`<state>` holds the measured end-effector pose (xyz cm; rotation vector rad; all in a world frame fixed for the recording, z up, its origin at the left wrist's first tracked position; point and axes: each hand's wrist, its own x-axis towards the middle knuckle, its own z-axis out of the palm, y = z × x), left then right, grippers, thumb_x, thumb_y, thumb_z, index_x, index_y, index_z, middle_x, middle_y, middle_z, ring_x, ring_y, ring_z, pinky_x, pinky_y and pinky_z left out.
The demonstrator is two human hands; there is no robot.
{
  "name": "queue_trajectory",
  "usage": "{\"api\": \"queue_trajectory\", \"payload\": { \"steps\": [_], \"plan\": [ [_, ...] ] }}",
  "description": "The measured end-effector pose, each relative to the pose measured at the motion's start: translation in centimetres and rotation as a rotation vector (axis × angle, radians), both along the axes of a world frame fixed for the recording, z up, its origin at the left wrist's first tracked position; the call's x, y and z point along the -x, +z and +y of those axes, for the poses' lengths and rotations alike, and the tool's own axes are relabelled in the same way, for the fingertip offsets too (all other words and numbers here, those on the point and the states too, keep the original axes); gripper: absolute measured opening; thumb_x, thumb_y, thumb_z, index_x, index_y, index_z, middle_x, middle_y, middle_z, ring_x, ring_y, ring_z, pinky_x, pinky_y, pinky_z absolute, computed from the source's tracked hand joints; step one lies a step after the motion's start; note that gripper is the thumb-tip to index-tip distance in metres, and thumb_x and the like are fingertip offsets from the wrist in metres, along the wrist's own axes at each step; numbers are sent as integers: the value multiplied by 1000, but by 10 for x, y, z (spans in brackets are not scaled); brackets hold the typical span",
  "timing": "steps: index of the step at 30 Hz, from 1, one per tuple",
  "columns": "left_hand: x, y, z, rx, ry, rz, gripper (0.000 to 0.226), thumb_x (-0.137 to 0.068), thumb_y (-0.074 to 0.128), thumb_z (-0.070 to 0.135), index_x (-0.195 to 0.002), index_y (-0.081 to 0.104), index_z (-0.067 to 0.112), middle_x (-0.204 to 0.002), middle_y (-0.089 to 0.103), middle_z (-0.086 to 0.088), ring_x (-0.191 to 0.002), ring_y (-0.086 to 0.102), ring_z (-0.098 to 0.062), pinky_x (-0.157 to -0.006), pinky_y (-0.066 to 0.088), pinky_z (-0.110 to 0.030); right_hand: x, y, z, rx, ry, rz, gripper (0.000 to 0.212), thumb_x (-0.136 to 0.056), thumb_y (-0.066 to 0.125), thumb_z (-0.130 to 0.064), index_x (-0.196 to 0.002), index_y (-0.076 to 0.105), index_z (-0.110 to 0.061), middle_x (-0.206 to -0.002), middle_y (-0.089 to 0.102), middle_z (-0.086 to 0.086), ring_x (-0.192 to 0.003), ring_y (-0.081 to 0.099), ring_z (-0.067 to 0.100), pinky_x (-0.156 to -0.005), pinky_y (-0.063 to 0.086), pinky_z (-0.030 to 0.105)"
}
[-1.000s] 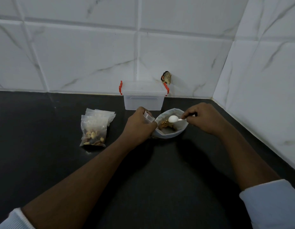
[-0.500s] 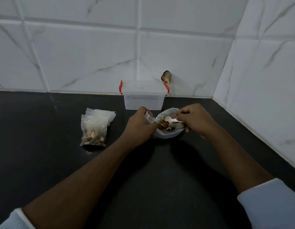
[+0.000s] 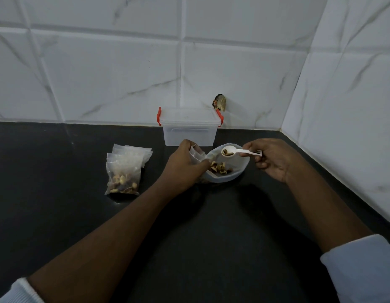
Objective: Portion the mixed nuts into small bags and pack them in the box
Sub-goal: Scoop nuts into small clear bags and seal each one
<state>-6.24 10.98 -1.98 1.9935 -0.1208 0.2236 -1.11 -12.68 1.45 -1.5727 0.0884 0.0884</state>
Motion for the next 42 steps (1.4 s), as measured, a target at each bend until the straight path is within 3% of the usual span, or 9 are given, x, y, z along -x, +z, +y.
{"api": "queue_trajectory", "payload": {
  "steps": [6,9,14,18,23,28,33,37,42],
  "plan": [
    [0,-1,0,10,-43,-10,41,-90,76,32,-121,49,26,-111,59,10,-97,65,-9,-65,58,-18,12,5,16,-126,281,-164,19,-94,53,7,-97,71,2,-88,70,21,-56,48,11,-45,33,19],
    [1,-4,-1,17,-34,-63,42,-89,78,30,-120,51,25,-109,61,11,-97,64,-7,-70,54,-19,16,3,25,64,366,-288,20,-94,58,9,-97,76,-2,-87,66,22,-65,56,18,-53,46,23],
    [1,-5,-3,14,-15,-94,41,-89,78,25,-118,50,23,-105,58,12,-95,62,-8,-71,52,-17,21,1,25,351,464,-456,27,-88,68,11,-109,75,-4,-105,79,9,-97,74,24,-88,60,29],
    [0,-4,-2,16,-36,-63,40,-91,75,24,-120,48,26,-106,54,16,-95,59,-4,-69,46,-15,18,7,19,406,325,-549,32,-84,66,13,-103,77,-10,-101,80,1,-97,74,17,-83,57,22],
    [-1,-4,-2,-1,-33,-25,37,-91,73,20,-118,50,27,-110,56,10,-93,62,-8,-57,52,-12,9,1,2,887,212,-628,32,-82,64,1,-94,77,-26,-92,74,-12,-79,63,0,-69,46,25],
    [-2,-3,-1,10,-37,3,37,-91,74,21,-118,50,28,-110,57,9,-95,66,-12,-63,58,-17,2,-8,4,1114,221,-556,29,-83,65,-2,-102,78,-20,-98,74,-4,-90,66,10,-69,46,18],
    [-1,-2,-2,-10,-34,22,37,-92,74,22,-119,48,30,-110,55,10,-94,65,-11,-63,58,-17,-1,-6,-6,1110,95,-550,22,-88,65,-9,-98,78,-23,-96,72,-5,-82,60,3,-64,41,18],
    [-1,-2,-2,-25,-32,18,38,-92,74,22,-119,49,28,-110,55,10,-93,65,-11,-61,58,-16,1,-6,-2,1141,117,-512,18,-91,64,-15,-99,79,-20,-98,74,-3,-87,66,10,-74,53,28],
    [-2,-3,-2,-21,-42,14,37,-92,74,21,-120,50,27,-108,56,10,-95,67,-12,-69,62,-22,7,-6,14,887,112,-465,13,-92,67,-16,-92,80,-19,-91,75,-7,-79,67,4,-66,50,22]
  ]
}}
